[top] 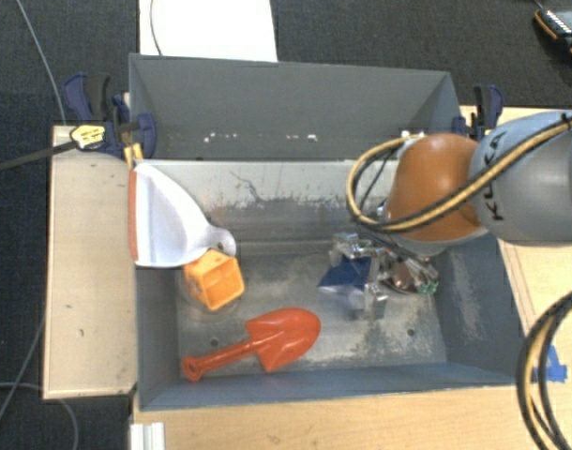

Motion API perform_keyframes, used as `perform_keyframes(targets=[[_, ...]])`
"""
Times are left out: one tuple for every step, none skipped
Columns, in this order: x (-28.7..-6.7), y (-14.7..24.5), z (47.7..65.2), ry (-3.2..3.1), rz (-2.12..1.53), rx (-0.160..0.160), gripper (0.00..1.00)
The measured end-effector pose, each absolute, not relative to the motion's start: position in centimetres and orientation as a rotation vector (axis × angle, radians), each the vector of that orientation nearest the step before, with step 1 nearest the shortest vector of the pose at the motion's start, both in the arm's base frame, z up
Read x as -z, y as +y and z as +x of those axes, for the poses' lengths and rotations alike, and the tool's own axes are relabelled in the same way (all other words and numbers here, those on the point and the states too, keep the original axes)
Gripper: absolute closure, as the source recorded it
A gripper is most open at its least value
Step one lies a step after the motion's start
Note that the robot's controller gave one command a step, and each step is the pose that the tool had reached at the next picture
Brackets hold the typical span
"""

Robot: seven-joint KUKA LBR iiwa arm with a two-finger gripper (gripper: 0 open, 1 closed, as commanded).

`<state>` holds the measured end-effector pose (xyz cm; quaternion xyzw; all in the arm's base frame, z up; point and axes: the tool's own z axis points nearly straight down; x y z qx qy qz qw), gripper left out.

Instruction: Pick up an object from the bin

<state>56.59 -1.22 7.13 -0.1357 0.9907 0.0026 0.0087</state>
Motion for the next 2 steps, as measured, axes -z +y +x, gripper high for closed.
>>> perform_keyframes(targets=[[-7.51,-2.01,56.84,3.118,-0.027,-0.011,0.0],[-7.49,-2.06,56.81,3.117,-0.087,-0.01,0.0]])
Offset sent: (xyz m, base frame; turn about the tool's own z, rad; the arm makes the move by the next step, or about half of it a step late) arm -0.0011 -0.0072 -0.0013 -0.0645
